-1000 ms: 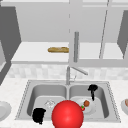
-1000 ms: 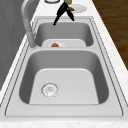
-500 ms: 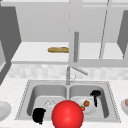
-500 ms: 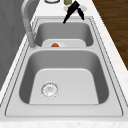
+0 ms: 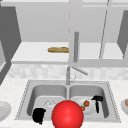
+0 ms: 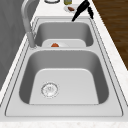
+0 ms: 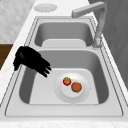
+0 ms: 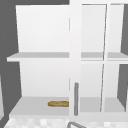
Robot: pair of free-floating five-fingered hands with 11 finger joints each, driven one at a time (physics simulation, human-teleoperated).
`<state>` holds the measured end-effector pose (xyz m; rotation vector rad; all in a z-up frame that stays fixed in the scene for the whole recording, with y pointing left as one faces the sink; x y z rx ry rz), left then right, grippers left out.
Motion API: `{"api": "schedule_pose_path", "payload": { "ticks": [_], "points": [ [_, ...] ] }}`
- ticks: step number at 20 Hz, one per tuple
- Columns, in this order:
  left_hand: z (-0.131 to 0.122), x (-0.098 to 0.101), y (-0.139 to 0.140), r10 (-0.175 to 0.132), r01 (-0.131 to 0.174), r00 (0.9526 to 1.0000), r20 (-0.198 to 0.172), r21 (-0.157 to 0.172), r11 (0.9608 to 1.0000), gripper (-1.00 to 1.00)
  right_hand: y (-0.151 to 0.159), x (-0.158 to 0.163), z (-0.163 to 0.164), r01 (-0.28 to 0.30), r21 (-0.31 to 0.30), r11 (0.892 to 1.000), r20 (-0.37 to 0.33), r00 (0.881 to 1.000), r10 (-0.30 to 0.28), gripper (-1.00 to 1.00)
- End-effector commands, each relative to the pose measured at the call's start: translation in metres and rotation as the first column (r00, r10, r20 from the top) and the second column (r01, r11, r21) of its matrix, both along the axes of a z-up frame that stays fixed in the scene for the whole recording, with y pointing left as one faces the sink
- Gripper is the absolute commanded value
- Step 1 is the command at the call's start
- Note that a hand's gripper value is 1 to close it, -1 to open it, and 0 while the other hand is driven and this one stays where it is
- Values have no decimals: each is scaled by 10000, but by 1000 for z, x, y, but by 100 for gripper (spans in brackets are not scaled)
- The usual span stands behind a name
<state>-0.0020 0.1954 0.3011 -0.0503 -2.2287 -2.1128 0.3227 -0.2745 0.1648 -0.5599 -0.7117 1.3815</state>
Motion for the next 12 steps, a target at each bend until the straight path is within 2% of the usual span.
{"api": "schedule_pose_path", "payload": {
  "ticks": [1,7,12],
  "points": [
    [0,0,0,0,0,10000,0,0,10000,0,0,-22,12,-12,285,9996,818,9966,-11,-100],
    [0,0,0,0,0,10000,0,0,10000,0,0,-65,29,80,473,9988,1325,9911,-142,-100],
    [0,0,0,0,0,10000,0,0,10000,0,2,-99,42,164,572,9982,1881,9818,-269,-100]
  ]
}}
